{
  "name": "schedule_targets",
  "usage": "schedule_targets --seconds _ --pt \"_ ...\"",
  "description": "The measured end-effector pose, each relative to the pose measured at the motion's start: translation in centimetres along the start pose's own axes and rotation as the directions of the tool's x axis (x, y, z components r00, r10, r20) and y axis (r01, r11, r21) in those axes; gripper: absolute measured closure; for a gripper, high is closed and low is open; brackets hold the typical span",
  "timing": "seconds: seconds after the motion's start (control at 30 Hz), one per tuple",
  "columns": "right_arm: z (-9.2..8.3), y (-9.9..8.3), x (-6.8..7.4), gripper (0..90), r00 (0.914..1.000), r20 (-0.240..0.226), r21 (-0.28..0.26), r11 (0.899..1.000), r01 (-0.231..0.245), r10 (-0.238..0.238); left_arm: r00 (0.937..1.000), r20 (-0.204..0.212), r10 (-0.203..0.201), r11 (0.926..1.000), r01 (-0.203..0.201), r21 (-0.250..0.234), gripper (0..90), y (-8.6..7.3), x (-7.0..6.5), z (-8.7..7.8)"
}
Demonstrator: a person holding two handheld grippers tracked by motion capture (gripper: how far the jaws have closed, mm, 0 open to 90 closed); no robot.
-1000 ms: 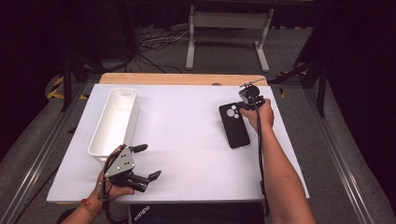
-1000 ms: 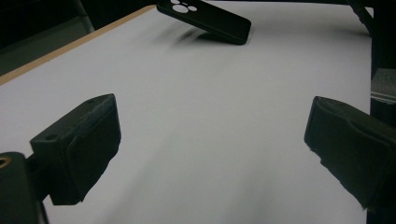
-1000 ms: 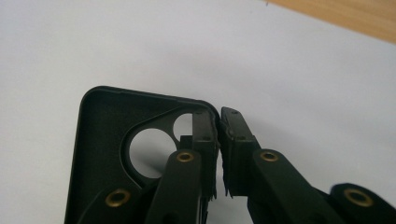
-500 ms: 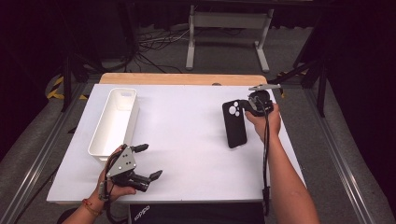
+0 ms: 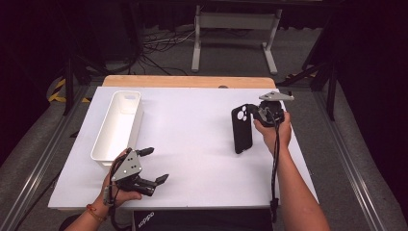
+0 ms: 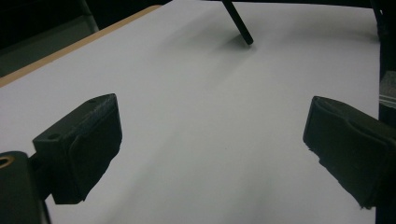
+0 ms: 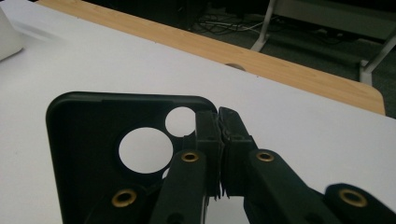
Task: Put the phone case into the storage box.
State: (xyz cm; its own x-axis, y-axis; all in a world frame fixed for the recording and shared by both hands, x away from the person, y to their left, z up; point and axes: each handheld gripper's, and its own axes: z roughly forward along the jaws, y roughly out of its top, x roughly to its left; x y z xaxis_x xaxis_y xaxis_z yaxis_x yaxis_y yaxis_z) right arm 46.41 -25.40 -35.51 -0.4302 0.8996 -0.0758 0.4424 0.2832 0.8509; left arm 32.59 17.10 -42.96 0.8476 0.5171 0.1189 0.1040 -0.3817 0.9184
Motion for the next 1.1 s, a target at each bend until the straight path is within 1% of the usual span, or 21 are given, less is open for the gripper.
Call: schedule_targets --seconds 0.07,0.13,0.23,0.3,0.4,0.43,0.47,0.5,0.53,0.57,0.6,0.63,0.7,0.77,0.8,0.93,0.97,1.0,1.03,1.07,1.1 --pt "-0.2 0.0 0.2 88.5 1.0 0.006 -0.009 1.0 0.005 -0.005 0.9998 -0.009 -0.017 0.9998 0.017 -0.007 6.1 0.3 0.1 0.1" --pt "-0.6 -0.1 0.5 88.5 0.9999 0.008 -0.026 1.0 0.008 -0.008 0.9996 -0.017 -0.021 0.9997 0.021 -0.012 6.8 0.6 0.1 0.3" --pt "-0.9 -0.1 1.0 88.6 0.9999 0.01 -0.046 0.999 0.011 -0.01 0.999 -0.011 -0.044 0.9987 0.044 -0.027 8.1 1.4 0.1 0.9" --pt "-1.2 0.0 1.4 88.6 0.9995 0.022 -0.06 0.998 0.022 -0.021 0.9986 -0.025 -0.046 0.9986 0.045 -0.029 9.4 2.3 -0.1 1.5" --pt "-1.5 0.2 2.2 88.6 0.9981 0.047 -0.079 0.996 0.043 -0.039 0.999 -0.019 -0.041 0.9983 0.04 -0.041 10.1 3.6 -0.2 2.4" --pt "-1.7 0.2 2.4 88.6 0.9982 0.045 -0.086 0.995 0.044 -0.04 0.999 -0.012 -0.043 0.9976 0.042 -0.056 10.1 4.0 -0.2 2.8" --pt "-1.8 0.3 2.6 88.6 0.9982 0.043 -0.092 0.995 0.046 -0.042 0.9989 -0.006 -0.046 0.9974 0.045 -0.057 10.1 4.4 -0.2 3.2" --pt "-1.8 0.3 2.9 88.6 0.998 0.045 -0.097 0.994 0.049 -0.045 0.9992 -0.01 -0.038 0.9976 0.037 -0.058 10.3 4.7 -0.2 3.6" --pt "-1.9 0.3 3.1 88.6 0.9977 0.046 -0.1 0.994 0.055 -0.05 0.9991 0.0 -0.042 0.997 0.042 -0.065 10.3 5.0 -0.2 3.9" --pt "-1.9 0.3 3.4 88.6 0.9974 0.045 -0.101 0.993 0.06 -0.056 0.9992 0.003 -0.04 0.9966 0.04 -0.072 10.4 5.3 -0.1 4.2" --pt "-1.9 0.3 3.6 88.6 0.9973 0.045 -0.105 0.993 0.062 -0.058 0.9986 0.0 -0.052 0.9956 0.052 -0.078 10.7 5.7 -0.1 4.5" --pt "-2.0 0.3 3.9 88.6 0.9973 0.042 -0.11 0.992 0.064 -0.06 0.9988 0.005 -0.049 0.9952 0.05 -0.084 10.8 6.1 0.0 4.8" --pt "-2.1 0.3 4.3 88.6 0.9976 0.034 -0.119 0.991 0.064 -0.061 0.998 -0.009 -0.063 0.9938 0.062 -0.092 12.2 6.6 0.0 5.3" --pt "-2.1 0.3 4.7 88.6 0.9976 0.031 -0.124 0.99 0.065 -0.062 0.9974 -0.013 -0.071 0.9924 0.07 -0.101 14.3 7.0 0.0 5.7" --pt "-2.1 0.3 4.9 88.6 0.9975 0.029 -0.127 0.99 0.068 -0.065 0.9969 -0.019 -0.077 0.9924 0.074 -0.098 15.8 7.2 0.0 6.0" --pt "-2.1 0.2 6.1 88.6 0.9972 0.031 -0.144 0.987 0.072 -0.068 0.9964 -0.019 -0.082 0.9899 0.079 -0.118 17.7 8.0 -0.2 7.0" --pt "-2.1 0.2 6.3 88.6 0.9971 0.032 -0.148 0.986 0.073 -0.069 0.9961 -0.011 -0.087 0.9884 0.085 -0.126 18.3 8.3 -0.2 7.3" --pt "-2.1 0.2 6.3 88.6 0.9971 0.032 -0.148 0.986 0.073 -0.069 0.9961 -0.011 -0.087 0.9884 0.085 -0.126 18.3 8.3 -0.2 7.3" --pt "-2.1 0.2 6.7 88.6 0.9965 0.036 -0.154 0.985 0.08 -0.075 0.9958 -0.013 -0.091 0.9884 0.089 -0.124 18.3 8.6 -0.4 7.6" --pt "-2.2 0.2 7.0 88.6 0.996 0.038 -0.162 0.983 0.086 -0.081 0.9961 -0.024 -0.085 0.9899 0.082 -0.116 20.0 8.8 -0.5 7.9" --pt "-2.1 0.2 7.6 88.6 0.995 0.038 -0.166 0.981 0.097 -0.092 0.9962 -0.015 -0.085 0.9892 0.083 -0.12 21.7 9.0 -0.7 8.3"
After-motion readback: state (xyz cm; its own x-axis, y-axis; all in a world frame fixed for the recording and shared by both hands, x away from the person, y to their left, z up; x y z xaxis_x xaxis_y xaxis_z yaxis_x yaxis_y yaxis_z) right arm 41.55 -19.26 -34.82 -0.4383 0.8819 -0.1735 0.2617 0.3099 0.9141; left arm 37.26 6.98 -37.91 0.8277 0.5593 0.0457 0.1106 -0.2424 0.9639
